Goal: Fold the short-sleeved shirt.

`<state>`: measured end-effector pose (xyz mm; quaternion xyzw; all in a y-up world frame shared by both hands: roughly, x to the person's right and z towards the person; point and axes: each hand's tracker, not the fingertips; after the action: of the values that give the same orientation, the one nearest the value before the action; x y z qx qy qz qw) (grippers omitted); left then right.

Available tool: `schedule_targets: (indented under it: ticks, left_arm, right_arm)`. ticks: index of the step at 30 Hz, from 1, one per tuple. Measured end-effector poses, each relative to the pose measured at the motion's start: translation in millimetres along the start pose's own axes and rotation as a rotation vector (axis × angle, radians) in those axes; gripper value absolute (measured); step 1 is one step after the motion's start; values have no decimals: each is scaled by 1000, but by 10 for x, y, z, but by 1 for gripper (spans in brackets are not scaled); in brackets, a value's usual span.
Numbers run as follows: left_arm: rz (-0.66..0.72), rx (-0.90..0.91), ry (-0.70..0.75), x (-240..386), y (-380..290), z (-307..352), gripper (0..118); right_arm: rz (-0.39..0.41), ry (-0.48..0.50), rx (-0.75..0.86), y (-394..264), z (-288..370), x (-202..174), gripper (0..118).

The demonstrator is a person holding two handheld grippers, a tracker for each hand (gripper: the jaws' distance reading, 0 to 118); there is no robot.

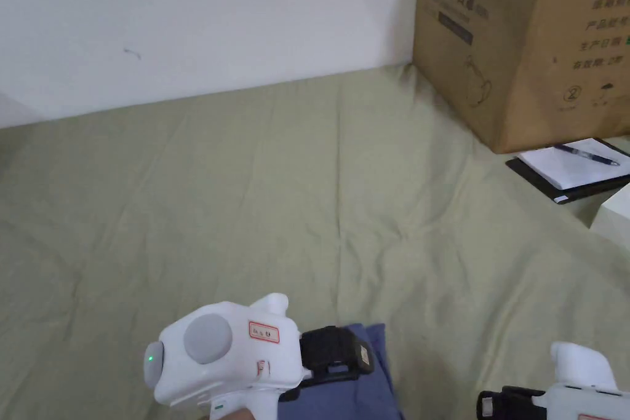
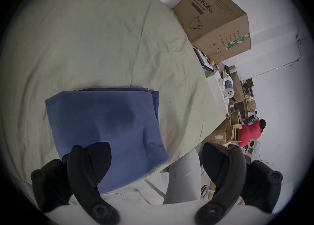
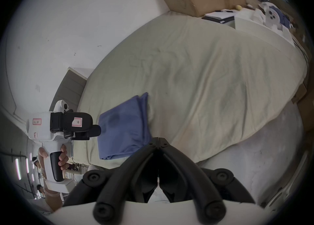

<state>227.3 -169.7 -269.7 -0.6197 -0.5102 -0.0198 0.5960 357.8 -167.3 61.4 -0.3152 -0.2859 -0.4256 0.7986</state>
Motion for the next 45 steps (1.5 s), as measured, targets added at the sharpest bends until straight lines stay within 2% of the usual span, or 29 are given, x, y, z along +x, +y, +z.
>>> schedule_targets:
  ticks: [4, 5, 6, 7, 8, 9, 10, 12, 14, 17, 23, 26, 30, 35, 39, 40, 41, 42, 43, 44, 45]
  left_arm:
    - [-11, -1, 23, -182, -45, 81, 109]
    - [3, 4, 34, -259, -73, 112, 106]
    - [18, 18, 44, -326, -96, 145, 100]
    - [45, 54, 49, -400, -85, 194, 83]
    - [65, 74, 57, -469, -96, 207, 52]
    - [105, 74, 96, -524, -107, 204, 31]
    - [113, 78, 132, -538, -105, 186, 21]
    - [59, 75, 127, -498, -125, 150, 18]
    - [28, 62, 54, -413, -155, 80, 1]
    - [1, 24, -45, -217, -141, -135, 1]
    - [-54, -152, 69, 40, -227, -853, 1]
    - [-33, -155, 7, 133, -297, -973, 1]
    - [-61, -145, -25, 170, -296, -853, 1]
    - [15, -61, -163, -102, -277, -339, 1]
    - [74, 66, -159, -497, -302, 215, 1]
    - [100, 98, -147, -657, -318, 366, 2]
    - [121, 123, -132, -790, -325, 457, 6]
    - [144, 134, -109, -912, -338, 541, 16]
    - [189, 149, -77, -1055, -346, 621, 33]
    - [230, 162, -46, -1191, -369, 676, 61]
    - [265, 174, -26, -1307, -402, 716, 78]
  right_arm:
    - [-12, -15, 0, -14, -1, 33, 0]
    - [-9, -17, 1, -15, -11, 29, 0]
    - [-6, -19, -1, -11, -37, 12, 0]
    - [-2, -18, -5, -6, -57, -2, 0]
    - [4, -17, -7, -4, -80, -17, 0]
    - [8, -16, -10, 0, -111, -41, 0]
    - [12, -17, -15, 3, -147, -71, 0]
    - [23, -18, -22, -2, -205, -116, 0]
    - [29, -7, -33, -4, -259, -148, 0]
    - [36, 5, -50, -24, -306, -186, 0]
    - [47, 1, -58, -58, -265, -186, 0]
    - [51, -17, -59, -64, -228, -177, 0]
    - [58, -29, -57, -36, -202, -180, 0]
    - [96, -22, -61, 33, -271, -309, 0]
    - [183, -4, -95, 106, -462, -558, 0]
    - [231, 0, -109, 123, -554, -668, 0]
    - [261, -1, -116, 131, -626, -759, 0]
    - [294, 0, -121, 142, -705, -849, 0]
    - [339, 10, -134, 140, -808, -954, 0]
    - [367, 22, -146, 137, -912, -1047, 0]
    - [392, 30, -165, 135, -1032, -1121, 0]
